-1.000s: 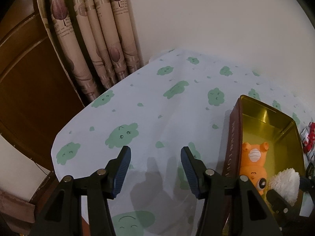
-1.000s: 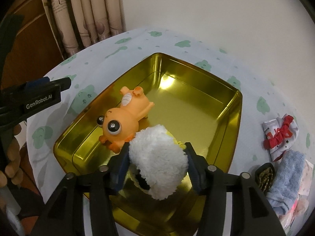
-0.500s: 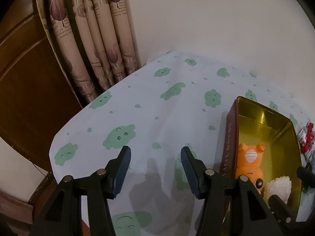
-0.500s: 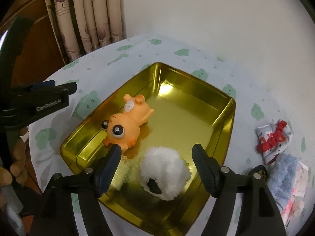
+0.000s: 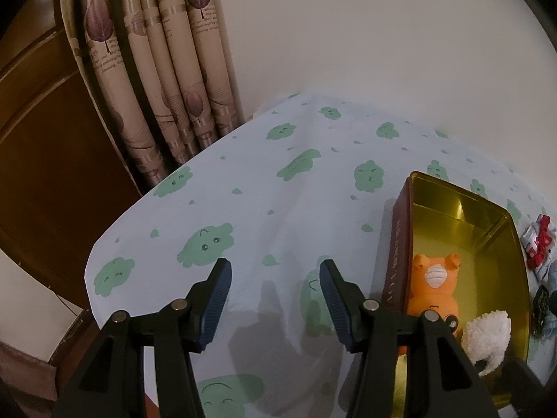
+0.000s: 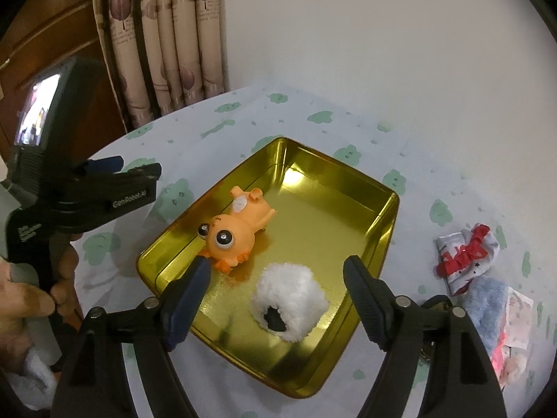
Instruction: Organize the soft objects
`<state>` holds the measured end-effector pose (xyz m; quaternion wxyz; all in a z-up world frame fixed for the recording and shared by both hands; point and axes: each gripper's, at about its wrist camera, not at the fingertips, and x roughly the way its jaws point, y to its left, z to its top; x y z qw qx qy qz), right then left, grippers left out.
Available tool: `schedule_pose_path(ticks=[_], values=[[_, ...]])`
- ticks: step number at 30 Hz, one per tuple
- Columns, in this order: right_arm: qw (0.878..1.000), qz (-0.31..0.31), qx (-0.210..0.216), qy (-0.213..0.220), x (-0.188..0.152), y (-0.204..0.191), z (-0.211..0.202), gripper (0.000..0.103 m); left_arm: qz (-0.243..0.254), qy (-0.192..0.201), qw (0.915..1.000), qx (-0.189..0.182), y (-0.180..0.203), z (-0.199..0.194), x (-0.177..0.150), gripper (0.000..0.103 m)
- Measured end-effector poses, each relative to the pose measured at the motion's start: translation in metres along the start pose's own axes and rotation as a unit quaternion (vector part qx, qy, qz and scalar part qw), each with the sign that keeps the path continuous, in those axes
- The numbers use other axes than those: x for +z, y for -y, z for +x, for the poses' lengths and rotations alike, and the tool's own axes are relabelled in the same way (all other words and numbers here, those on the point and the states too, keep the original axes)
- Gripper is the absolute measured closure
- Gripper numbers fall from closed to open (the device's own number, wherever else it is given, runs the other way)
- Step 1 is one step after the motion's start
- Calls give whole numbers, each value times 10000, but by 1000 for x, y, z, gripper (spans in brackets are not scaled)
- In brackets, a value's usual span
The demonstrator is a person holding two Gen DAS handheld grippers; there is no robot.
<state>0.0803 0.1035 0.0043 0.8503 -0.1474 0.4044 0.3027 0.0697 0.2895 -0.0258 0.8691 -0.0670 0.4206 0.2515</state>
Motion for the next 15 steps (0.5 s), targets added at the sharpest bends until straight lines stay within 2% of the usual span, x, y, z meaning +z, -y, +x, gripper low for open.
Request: schedule_pose_path(ticks=[6,15], values=[[9997,172,-118,134,-5,17,-15,26,32,0,10000,-4,2,0,0,49],[9968,659,-442,134,-21,65,-25,26,107,20,9999,12,6,-2,-1,49]])
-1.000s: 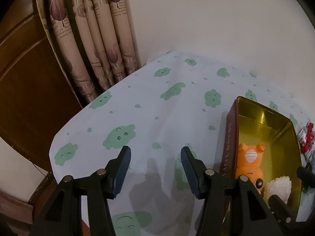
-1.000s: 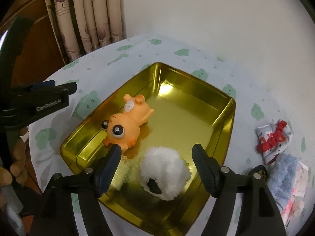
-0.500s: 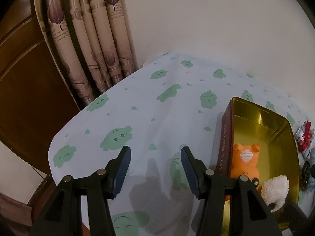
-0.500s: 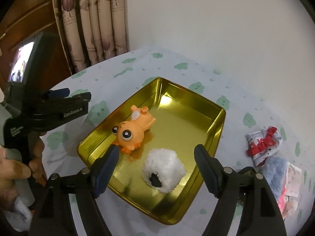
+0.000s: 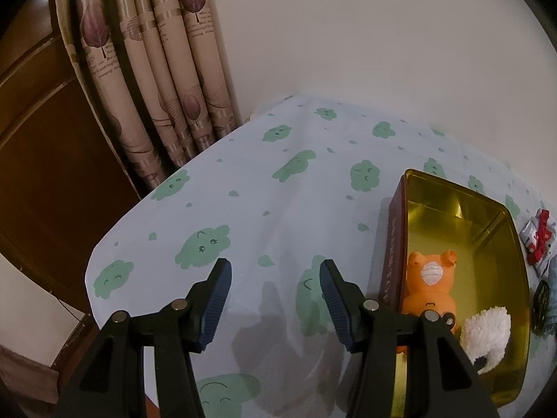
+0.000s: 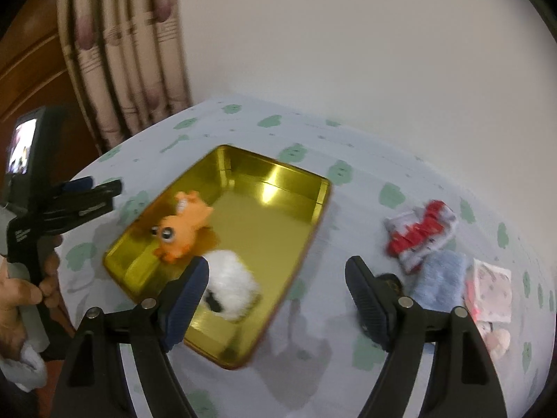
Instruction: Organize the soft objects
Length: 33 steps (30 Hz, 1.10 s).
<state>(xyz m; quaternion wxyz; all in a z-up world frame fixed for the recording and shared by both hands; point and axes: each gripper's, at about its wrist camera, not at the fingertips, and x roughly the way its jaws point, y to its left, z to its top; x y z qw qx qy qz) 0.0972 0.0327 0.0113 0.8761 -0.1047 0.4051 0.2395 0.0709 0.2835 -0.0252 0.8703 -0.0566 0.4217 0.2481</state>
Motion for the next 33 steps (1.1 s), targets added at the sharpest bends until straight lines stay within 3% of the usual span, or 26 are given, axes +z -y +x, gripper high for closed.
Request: schedule_pose_path(ticks=[13,24,28,33], values=[[9922,901,-867,-23,-34,109,-16,25,85,5,10000,-37,4,-1,-1,49],[9709,1610,-1757,-245,-100,210,-47,25,67,35,10000,-30,6,-4,-1,49],[9642,1784,-1912,-441,-129,232,-53,25,105,51,9999,-26,9,-4,-1,49],[9617,2009,-1790,-530,-148,240,-53,25,227,121,9997,3,14,-8,-2,49]])
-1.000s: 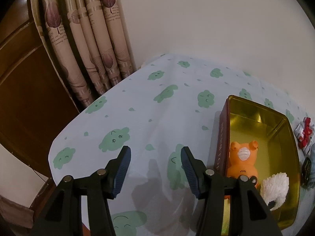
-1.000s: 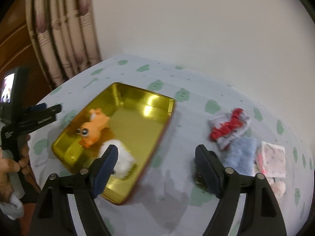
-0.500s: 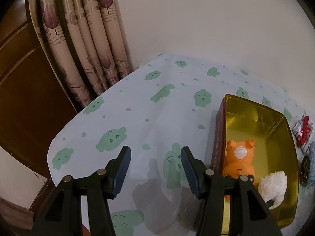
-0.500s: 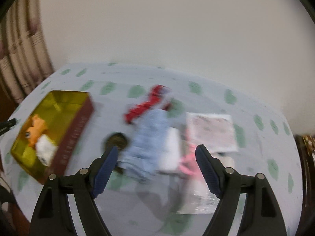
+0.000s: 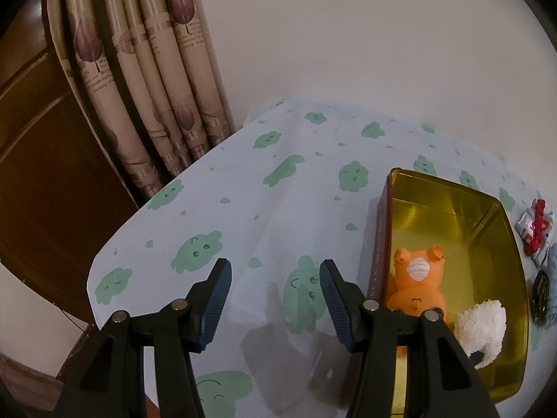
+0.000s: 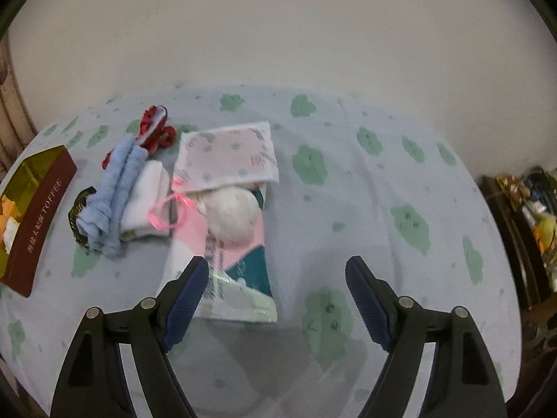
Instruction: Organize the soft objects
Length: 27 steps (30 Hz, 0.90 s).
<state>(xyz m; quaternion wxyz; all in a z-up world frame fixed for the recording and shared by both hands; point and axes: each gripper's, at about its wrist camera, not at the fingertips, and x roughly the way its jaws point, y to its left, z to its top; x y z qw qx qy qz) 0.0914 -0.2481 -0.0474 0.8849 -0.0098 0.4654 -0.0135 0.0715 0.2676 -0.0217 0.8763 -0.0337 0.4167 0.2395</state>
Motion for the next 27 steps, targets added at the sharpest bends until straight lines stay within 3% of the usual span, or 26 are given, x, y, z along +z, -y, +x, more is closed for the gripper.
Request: schedule_pose_path(ticks=[9,14,27], values=[[9995,-93,41,306,12,-12,6,23,177,58,9998,-13,12,-9,-1,49],[9995,-186,36,265,21,-17,18,47,355,94,9993,-8,22,-16,-2,49],[9986,-167,412,291,30,-24,36,51,951,40,9937,-592,85,-46,0,49]])
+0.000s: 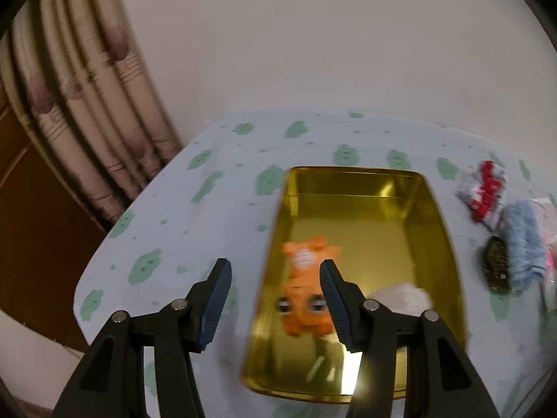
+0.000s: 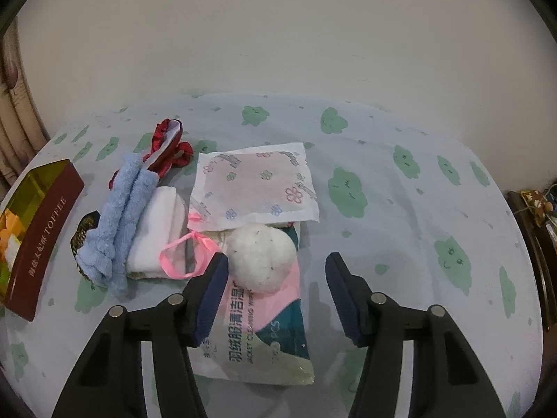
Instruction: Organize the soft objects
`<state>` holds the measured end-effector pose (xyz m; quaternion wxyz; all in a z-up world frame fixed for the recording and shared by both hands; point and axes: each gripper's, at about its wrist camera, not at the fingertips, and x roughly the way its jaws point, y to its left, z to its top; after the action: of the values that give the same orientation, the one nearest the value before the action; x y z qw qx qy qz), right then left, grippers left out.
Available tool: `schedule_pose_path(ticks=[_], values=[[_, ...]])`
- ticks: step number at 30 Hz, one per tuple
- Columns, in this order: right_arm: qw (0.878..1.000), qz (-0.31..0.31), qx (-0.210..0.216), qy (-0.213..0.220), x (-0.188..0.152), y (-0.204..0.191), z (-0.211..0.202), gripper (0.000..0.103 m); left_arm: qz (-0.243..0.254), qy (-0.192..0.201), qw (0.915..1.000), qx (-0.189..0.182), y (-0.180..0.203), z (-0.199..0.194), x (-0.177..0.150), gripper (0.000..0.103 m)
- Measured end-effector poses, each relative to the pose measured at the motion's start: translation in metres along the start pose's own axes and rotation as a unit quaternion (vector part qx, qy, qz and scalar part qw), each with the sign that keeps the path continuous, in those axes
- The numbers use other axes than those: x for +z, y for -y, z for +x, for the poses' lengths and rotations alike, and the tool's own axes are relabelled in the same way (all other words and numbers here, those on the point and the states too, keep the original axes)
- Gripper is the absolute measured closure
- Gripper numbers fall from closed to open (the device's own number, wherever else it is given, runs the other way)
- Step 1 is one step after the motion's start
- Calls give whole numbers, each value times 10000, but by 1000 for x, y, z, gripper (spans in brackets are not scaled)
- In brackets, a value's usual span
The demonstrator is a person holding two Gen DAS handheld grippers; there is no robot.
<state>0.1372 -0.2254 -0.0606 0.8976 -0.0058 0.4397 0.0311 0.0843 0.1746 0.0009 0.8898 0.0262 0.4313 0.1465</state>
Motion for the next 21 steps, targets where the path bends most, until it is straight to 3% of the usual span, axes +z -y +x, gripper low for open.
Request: schedule_pose_path(ticks=[7,9,11,21], values=[[9999,53,161,8,4,-1,11,52,348,-60,9974,-623,53,-11,10,49],[9997,68,213,-8,4,1,13,56,442,-111,9958,-794,68,-13,12,49],[9995,88,314,-25,2,2,15,69,557,-139,9938,-949,86,-16,15,49],[9992,46,369,118,-4,-4,-5,74,1012,-357,9797,-1694,164,-26,25,49]])
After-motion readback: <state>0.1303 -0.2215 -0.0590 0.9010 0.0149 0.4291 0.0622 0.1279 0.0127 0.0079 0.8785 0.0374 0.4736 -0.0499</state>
